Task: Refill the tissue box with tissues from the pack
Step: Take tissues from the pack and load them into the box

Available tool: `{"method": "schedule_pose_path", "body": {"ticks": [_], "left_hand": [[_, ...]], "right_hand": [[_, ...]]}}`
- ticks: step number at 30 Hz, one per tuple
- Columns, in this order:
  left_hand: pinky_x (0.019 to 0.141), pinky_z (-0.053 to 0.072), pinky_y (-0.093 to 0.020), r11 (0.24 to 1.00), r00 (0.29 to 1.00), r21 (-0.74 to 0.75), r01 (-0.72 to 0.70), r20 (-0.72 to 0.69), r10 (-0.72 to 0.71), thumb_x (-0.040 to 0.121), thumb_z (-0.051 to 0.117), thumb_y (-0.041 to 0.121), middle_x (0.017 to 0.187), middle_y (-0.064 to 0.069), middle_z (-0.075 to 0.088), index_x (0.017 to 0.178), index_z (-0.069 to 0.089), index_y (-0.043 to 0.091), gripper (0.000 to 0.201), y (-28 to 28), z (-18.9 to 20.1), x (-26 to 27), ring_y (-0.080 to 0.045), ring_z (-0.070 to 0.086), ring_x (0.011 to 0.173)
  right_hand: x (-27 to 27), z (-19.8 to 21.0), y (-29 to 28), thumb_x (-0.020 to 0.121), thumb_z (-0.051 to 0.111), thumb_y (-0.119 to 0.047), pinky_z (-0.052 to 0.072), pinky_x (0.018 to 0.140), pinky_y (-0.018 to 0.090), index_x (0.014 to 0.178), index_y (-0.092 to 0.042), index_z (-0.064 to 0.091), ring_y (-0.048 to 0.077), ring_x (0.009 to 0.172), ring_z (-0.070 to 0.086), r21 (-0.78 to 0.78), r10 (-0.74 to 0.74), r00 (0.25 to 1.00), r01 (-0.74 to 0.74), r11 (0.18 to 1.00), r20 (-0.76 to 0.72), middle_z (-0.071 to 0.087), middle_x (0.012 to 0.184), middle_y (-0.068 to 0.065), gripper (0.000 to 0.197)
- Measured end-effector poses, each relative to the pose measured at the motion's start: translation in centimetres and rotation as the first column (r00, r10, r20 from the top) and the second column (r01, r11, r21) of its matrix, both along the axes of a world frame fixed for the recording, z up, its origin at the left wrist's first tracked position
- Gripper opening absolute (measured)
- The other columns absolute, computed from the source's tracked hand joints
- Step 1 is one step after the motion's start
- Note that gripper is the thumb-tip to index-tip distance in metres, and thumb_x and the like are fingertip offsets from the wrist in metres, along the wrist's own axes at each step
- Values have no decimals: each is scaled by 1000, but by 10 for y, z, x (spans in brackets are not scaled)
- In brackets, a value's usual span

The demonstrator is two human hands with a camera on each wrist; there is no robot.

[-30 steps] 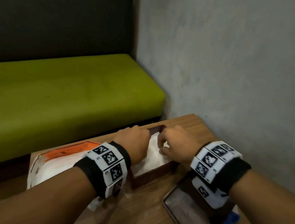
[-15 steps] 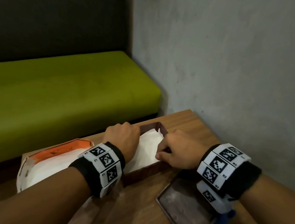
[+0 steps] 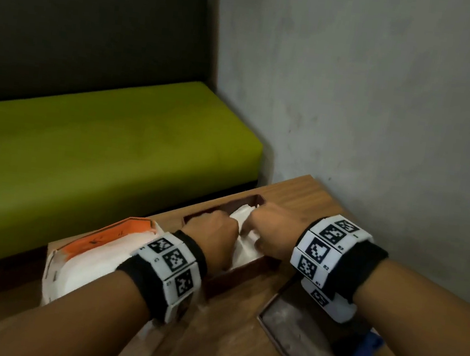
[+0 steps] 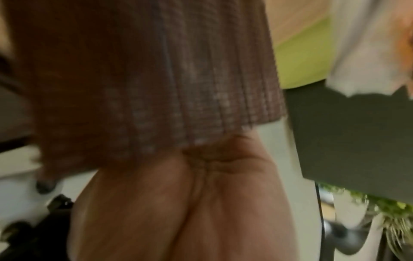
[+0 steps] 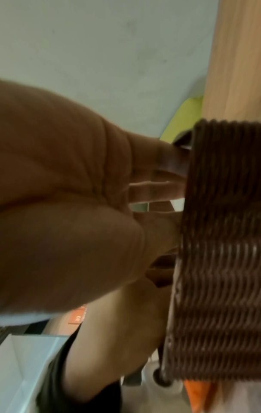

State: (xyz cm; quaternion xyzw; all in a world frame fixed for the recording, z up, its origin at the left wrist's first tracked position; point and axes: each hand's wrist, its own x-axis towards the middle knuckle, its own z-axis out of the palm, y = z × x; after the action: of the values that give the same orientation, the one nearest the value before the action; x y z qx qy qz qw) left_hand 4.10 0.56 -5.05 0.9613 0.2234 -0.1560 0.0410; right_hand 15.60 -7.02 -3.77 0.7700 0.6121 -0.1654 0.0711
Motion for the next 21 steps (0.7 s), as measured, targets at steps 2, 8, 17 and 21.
{"method": "schedule_pose_path", "body": {"ticks": [2,8,17,21], "left_hand": [[83,50,-39,999,1000,-49,24,-12,-24,89,63,22,122,-12,59,125,66,14,36,0,-8,2,-33,62,110],[85,52,-39,995,990,-53,80,121,-73,89,64,41,125,-7,58,125,64,21,41,8,8,-19,-30,61,111],[81,54,-41,889,857,37,-457,284,429,90,58,50,115,-10,57,114,59,15,42,78,41,-152,-34,62,103],[93,50,-43,718,712,-87,-690,92,696,88,59,54,131,-13,46,128,44,12,60,91,11,-207,-35,57,118]], "right_hand": [[-4,-3,2,92,57,-16,43,91,29,121,-24,65,26,121,50,-94,11,999,-8,996,35,58,128,11,32],[-8,5,3,89,59,-20,43,90,27,118,-26,67,23,115,54,-67,-45,998,48,997,40,61,124,7,31],[-114,44,39,86,54,-21,55,73,41,88,-25,66,25,87,64,322,85,985,-33,946,-148,69,93,2,13],[-174,15,67,90,59,-17,55,83,43,102,-25,68,25,101,63,238,171,969,-126,963,-177,69,108,3,17]]}}
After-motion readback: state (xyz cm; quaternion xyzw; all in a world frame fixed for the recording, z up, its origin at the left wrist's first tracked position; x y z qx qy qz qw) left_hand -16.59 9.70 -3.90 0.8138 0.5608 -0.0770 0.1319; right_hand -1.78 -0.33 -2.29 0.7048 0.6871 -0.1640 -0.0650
